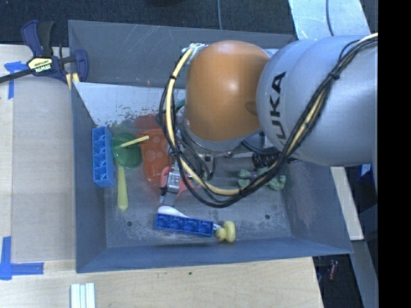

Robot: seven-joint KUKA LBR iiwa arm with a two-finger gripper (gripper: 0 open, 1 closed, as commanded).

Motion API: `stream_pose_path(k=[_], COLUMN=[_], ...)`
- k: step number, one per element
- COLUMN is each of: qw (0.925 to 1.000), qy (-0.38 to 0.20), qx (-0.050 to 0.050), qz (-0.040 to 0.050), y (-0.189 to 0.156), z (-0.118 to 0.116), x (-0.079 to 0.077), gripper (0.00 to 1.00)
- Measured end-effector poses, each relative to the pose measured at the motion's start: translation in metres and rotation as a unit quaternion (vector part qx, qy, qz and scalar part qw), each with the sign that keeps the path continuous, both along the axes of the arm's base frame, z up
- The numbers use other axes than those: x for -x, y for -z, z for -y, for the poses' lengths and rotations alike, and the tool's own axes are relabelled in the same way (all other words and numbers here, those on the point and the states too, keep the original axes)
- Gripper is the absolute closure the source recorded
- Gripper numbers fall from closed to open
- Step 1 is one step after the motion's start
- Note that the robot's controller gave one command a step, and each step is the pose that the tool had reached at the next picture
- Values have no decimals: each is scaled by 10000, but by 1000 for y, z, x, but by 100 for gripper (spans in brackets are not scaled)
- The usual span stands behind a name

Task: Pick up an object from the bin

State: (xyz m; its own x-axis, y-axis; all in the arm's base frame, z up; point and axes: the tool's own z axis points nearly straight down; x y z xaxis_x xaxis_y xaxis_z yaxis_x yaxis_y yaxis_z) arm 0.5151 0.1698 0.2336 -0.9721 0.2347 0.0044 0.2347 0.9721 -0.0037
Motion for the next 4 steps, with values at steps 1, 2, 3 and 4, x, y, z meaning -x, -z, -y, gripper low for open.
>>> stream_pose_path(k=[1,2,3,4], qw=[9924,9824,9990,9953], qy=[-1233,-1868,-434,-972], qx=[-12,-15,-19,-21], qz=[49,32,35,30], y=[18,52,77,163], z=[6,13,38,54], x=[-23,-13,-22,-33], gripper=[0,0,0,100])
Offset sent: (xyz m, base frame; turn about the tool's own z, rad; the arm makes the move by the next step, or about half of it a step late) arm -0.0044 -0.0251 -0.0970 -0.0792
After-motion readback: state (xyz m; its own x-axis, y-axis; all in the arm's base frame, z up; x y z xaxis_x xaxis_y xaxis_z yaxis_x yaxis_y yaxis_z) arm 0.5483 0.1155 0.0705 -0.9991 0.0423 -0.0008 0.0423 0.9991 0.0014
